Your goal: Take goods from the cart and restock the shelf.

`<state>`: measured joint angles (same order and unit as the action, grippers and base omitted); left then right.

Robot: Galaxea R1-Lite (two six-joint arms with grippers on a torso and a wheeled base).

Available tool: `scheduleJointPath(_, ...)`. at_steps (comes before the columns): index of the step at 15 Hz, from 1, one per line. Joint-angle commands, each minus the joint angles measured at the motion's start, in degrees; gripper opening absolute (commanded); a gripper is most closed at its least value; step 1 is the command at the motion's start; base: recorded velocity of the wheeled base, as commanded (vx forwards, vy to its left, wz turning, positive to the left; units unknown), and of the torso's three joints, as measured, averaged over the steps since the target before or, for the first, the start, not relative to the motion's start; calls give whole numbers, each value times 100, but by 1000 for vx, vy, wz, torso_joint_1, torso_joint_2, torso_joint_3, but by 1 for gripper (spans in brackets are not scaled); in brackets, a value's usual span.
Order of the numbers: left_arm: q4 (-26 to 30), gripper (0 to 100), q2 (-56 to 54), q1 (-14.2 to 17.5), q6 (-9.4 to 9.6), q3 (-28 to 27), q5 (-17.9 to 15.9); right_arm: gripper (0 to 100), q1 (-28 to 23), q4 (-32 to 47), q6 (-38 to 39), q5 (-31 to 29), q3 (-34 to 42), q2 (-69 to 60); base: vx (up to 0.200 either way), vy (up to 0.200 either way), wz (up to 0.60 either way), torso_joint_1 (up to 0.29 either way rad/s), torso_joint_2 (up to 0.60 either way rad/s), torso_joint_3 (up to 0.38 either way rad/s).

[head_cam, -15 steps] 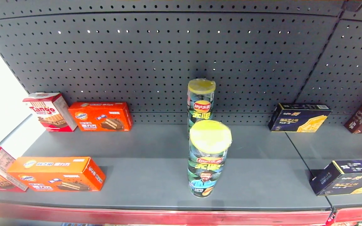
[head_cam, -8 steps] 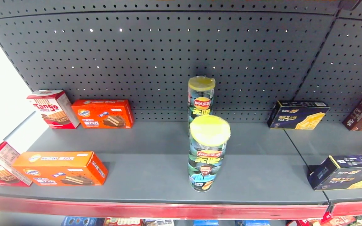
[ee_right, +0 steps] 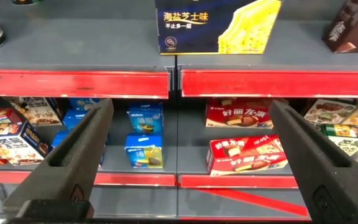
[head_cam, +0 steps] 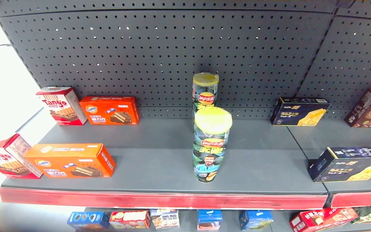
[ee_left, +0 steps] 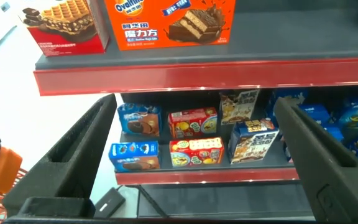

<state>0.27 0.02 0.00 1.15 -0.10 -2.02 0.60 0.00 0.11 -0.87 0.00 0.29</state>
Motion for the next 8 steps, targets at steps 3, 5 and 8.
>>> scheduleJointPath(3, 0, 100, -2, 0, 0, 1, 0, 100, 2, 0, -2, -1, 0, 15, 0, 0, 0, 0, 0, 0)
scheduleJointPath(5, 0, 100, -2, 0, 0, 1, 0, 100, 2, 0, -2, -1, 0, 15, 0, 0, 0, 0, 0, 0)
scheduleJointPath(8, 0, 100, -2, 0, 0, 1, 0, 100, 2, -9, 7, -1, 0, 15, 0, 0, 0, 0, 0, 0)
